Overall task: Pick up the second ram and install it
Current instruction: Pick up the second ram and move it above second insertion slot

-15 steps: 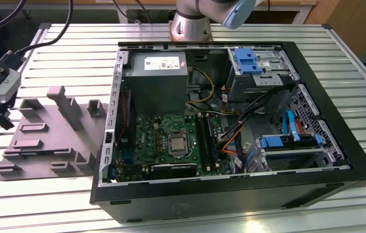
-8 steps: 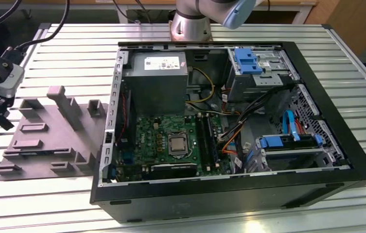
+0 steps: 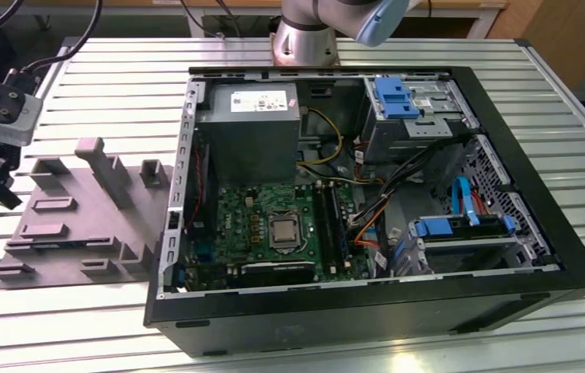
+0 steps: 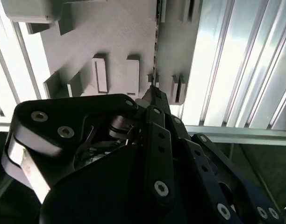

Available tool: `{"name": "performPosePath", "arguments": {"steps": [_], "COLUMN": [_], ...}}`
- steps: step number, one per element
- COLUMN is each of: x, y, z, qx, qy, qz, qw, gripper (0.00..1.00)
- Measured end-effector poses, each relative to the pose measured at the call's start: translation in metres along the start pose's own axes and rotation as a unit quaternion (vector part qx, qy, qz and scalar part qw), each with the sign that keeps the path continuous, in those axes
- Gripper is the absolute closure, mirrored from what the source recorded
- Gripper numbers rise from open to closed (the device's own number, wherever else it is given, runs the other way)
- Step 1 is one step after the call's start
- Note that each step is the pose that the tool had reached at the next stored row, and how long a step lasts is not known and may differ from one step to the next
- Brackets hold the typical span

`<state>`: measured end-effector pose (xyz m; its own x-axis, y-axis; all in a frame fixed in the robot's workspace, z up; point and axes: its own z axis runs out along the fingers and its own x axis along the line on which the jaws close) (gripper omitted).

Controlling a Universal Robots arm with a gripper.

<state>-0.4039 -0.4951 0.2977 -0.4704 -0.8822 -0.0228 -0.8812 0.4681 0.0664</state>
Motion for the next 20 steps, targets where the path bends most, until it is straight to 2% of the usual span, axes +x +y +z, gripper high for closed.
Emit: {"name": "performPosePath", "arguments": {"steps": [4,13,20], "x": [0.0,0.0,0.0], "y": [0.0,-0.0001,-0.0001], "z": [0.0002,0.0003,0.0008], "qx": [-0.0007,-0.0009,-0.0016], "qy": [0.0022,0.0026,0.0049], "qz": [-0.032,-0.04,-0.073], "qw": [0.9995,0.9992,0.9973], "gripper": [0.89,0.89,0.89]}}
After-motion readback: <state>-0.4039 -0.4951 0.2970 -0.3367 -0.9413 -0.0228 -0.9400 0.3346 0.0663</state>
